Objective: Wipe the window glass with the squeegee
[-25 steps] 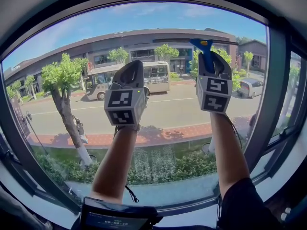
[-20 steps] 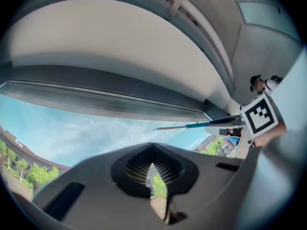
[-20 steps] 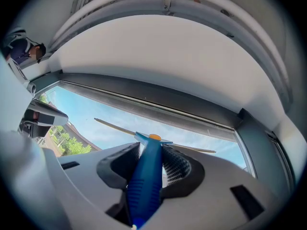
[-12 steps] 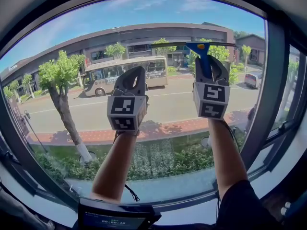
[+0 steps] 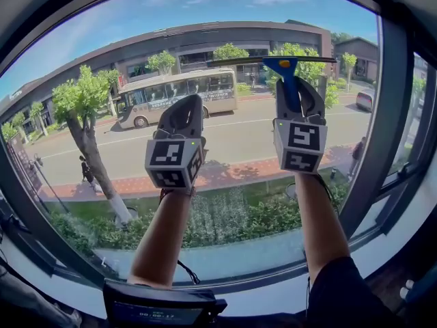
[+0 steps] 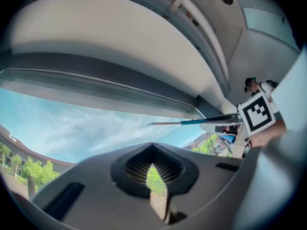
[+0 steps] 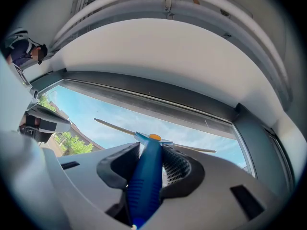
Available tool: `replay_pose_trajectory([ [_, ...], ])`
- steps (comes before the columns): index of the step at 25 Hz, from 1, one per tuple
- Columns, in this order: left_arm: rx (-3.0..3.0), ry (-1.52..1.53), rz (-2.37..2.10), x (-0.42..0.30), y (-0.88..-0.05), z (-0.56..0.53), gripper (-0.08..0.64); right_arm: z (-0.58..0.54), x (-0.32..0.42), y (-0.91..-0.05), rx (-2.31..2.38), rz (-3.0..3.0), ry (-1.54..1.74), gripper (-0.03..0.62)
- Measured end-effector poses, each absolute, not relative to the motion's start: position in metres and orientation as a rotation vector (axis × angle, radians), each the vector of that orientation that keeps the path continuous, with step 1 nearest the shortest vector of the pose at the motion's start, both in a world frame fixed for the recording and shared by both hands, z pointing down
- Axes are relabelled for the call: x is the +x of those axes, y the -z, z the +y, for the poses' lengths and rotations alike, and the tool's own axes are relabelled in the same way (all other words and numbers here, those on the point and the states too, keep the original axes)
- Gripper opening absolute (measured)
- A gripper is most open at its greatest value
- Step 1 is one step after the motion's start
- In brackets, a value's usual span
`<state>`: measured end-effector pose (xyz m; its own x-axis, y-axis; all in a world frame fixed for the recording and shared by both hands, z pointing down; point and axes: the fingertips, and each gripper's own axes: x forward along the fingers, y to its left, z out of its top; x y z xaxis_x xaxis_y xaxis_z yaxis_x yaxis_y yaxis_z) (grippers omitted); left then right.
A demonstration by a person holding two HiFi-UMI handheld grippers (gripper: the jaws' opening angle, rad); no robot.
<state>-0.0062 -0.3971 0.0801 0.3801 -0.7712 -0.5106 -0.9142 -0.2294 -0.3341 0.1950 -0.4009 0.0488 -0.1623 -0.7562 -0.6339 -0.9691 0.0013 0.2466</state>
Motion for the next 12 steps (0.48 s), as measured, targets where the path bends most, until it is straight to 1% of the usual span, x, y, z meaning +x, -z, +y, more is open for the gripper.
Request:
replay_pose_trajectory([
  [12,-2.069,-0.281,1.438,-0.003,-0.106,-0.395,0.002,-0.401,0.196,-0.078,-1.798,1.982,-0.921,0.142],
])
